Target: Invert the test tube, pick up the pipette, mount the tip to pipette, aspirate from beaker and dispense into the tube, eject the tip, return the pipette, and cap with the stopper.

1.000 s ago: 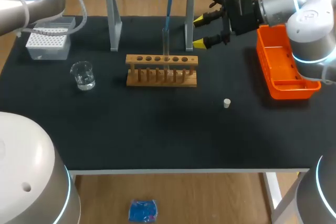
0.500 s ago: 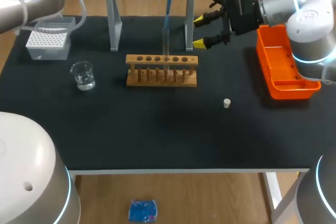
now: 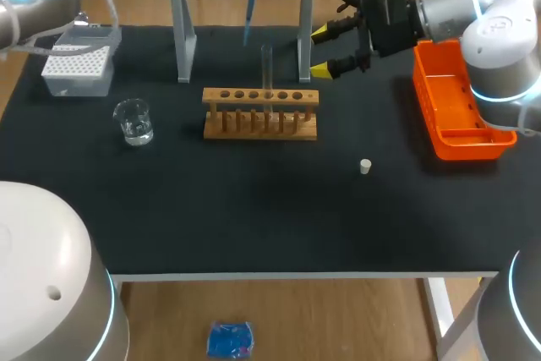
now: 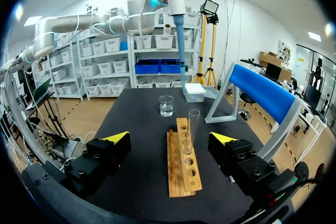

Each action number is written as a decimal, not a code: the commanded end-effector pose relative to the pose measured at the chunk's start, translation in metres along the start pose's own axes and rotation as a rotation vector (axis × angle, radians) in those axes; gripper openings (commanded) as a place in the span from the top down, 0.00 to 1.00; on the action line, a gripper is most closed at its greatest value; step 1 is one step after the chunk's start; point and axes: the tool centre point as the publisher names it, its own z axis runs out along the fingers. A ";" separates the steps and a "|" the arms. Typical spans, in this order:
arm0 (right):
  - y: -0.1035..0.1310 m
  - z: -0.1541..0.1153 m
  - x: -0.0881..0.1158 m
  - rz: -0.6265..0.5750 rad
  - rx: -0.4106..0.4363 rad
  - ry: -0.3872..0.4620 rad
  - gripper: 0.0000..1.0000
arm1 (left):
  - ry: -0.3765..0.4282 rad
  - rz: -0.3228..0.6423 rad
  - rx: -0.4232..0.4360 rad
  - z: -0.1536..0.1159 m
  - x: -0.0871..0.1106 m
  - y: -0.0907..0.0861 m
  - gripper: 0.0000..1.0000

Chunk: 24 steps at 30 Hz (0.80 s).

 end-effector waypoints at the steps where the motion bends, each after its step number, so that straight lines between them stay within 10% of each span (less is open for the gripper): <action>1: 0.000 0.000 0.000 0.000 0.000 0.001 0.00 | -0.064 -0.020 0.013 -0.016 0.029 0.014 1.00; 24: 0.000 0.000 0.000 0.000 0.000 0.001 0.00 | -0.188 -0.073 0.115 0.009 0.116 0.047 1.00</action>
